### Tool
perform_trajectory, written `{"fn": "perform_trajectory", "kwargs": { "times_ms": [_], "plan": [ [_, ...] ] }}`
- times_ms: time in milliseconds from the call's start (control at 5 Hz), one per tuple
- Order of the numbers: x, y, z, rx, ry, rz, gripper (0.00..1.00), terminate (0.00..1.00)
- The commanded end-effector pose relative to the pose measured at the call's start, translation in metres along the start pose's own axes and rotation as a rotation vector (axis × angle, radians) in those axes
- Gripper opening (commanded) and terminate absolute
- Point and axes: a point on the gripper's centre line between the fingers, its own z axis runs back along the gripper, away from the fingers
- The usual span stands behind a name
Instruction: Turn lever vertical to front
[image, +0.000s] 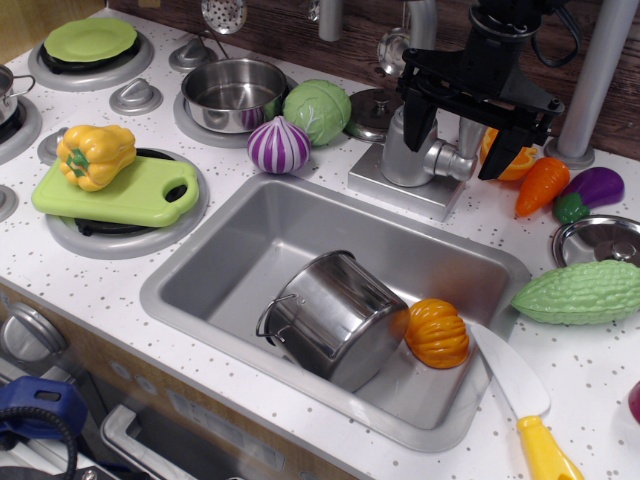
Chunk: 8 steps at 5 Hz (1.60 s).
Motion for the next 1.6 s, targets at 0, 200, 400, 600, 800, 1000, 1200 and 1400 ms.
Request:
{"fn": "perform_trajectory", "kwargs": {
  "times_ms": [0, 200, 400, 600, 800, 1000, 1200, 1400],
  "plan": [
    [0.000, 0.000, 0.000, 0.000, 0.000, 0.000, 1.00, 0.00],
    [0.008, -0.003, 0.011, 0.056, -0.066, -0.010, 1.00, 0.00],
    [0.018, -0.005, 0.018, 0.075, -0.191, -0.024, 1.00, 0.00],
    [0.033, -0.010, 0.021, 0.059, -0.277, -0.028, 1.00, 0.00],
    [0.043, -0.009, 0.024, 0.009, -0.296, -0.023, 1.00, 0.00],
    [0.051, -0.007, 0.024, -0.002, -0.322, -0.032, 1.00, 0.00],
    [0.058, -0.003, 0.020, 0.019, -0.335, -0.048, 1.00, 0.00],
    [0.061, 0.000, 0.019, 0.019, -0.335, -0.058, 1.00, 0.00]
  ]
}}
